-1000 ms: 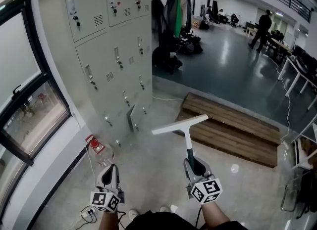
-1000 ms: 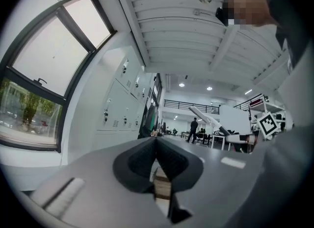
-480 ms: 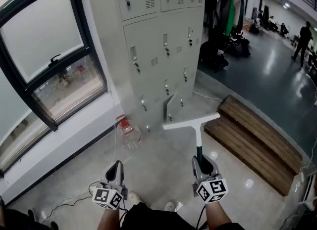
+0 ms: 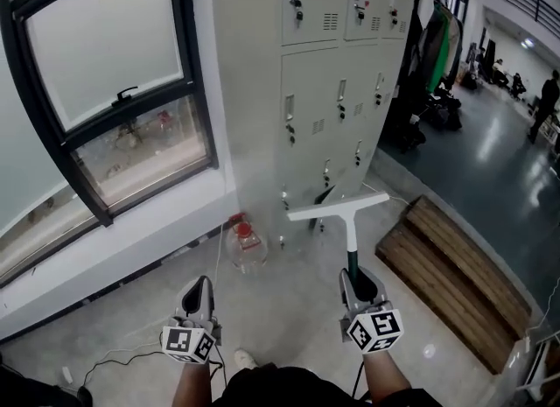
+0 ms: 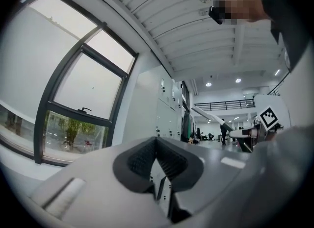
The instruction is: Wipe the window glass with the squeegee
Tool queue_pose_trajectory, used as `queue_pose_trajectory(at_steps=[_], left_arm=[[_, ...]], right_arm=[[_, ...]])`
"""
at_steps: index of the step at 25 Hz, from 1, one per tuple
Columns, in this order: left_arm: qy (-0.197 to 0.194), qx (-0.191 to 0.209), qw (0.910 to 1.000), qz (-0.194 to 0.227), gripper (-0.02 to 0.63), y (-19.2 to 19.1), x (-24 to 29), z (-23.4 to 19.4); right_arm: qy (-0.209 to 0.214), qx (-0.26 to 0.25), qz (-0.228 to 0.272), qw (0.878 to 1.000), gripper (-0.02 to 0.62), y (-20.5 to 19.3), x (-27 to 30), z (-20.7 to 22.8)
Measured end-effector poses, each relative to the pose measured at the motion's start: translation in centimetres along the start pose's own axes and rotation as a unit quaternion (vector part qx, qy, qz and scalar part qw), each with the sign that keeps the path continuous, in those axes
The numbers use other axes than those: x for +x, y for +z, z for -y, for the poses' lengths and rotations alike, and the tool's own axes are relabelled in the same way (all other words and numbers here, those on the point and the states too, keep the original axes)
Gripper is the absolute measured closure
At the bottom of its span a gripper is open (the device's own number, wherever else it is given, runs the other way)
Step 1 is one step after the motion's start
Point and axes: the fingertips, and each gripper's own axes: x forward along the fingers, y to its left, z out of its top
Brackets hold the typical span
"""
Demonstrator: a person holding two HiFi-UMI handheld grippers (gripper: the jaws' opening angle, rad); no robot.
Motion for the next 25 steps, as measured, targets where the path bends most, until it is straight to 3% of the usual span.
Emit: queue_pose_trajectory(at_steps=[4,10,14,19,25], left_arm=[[0.029,0.017,0.9994,0.007,0.607,1.2,-1.1,-5.0],[0.120,0.021,0.9926,0.007,0.607,2.2,-5.5,-14.7],[0.160,0.024,0.9868,0.010,0.607,3.3,-8.3,-19.8],[0.209,0.023,0.9776,0.006,0.607,3.7,-11.4,-24.2],[0.266,0.019,0.9635,0.022,0.607,2.7,-15.9,-26.2]], right_arm=[[0.036,0.003,-0.007,0.999,0.500,-0.4,5.4,-4.2],[0.101,-0.013,-0.030,0.994,0.500,-0.9,13.9,-12.5],[0.143,-0.018,-0.037,0.989,0.500,-0.8,18.3,-17.9],[0.190,-0.009,-0.056,0.980,0.500,-1.4,22.6,-23.2],[0.239,-0.016,-0.066,0.969,0.500,-2.8,24.6,-27.5]])
